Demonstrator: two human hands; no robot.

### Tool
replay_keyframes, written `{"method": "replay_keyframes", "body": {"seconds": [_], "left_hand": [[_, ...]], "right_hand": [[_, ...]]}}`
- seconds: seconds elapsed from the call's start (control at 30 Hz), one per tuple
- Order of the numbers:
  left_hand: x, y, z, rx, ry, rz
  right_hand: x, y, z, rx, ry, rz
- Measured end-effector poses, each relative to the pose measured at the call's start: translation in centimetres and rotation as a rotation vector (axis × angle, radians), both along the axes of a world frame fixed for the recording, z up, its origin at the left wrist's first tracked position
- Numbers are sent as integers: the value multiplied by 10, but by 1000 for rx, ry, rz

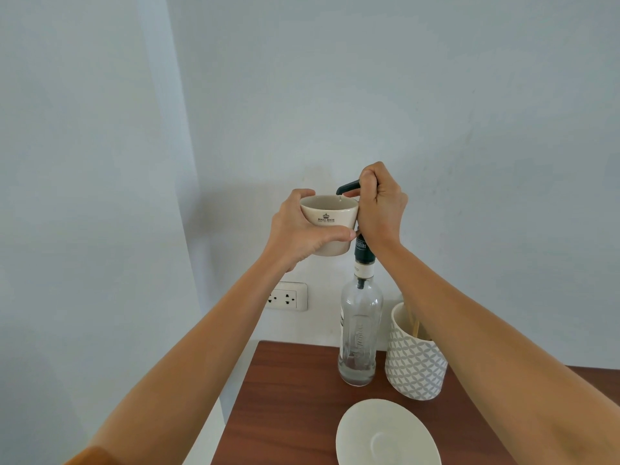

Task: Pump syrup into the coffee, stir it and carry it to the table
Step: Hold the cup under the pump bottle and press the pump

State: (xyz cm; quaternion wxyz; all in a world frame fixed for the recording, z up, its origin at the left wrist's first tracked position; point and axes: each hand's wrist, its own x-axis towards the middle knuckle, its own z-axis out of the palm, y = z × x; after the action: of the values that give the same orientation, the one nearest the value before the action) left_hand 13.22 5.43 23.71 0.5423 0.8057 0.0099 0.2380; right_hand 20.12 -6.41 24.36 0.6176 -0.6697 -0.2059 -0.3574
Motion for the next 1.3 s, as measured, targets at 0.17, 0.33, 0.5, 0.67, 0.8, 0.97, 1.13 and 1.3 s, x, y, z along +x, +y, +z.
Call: {"method": "replay_keyframes", "body": {"seconds": [0.17,0.33,0.5,0.67,0.8,0.97,1.13,1.3], "left_hand": [[1,0,-1,11,-4,7],[3,1,-1,7,-4,9],[5,1,0,1,-7,8],[5,1,-1,-4,-7,3],[4,0,-1,-13,-12,2],[5,1,-2,-13,-7,6],[5,0,-2,-16,-8,6],[5,1,-2,-17,-6,6]], "right_hand": [[-3,0,0,43,10,25],[1,0,1,34,14,30],[5,1,0,8,-7,8],[6,1,-1,3,-16,5],[5,1,-1,1,-20,8],[6,1,0,-1,-15,-11],[8,1,0,-6,-17,-15],[7,0,0,-15,1,-13]]}}
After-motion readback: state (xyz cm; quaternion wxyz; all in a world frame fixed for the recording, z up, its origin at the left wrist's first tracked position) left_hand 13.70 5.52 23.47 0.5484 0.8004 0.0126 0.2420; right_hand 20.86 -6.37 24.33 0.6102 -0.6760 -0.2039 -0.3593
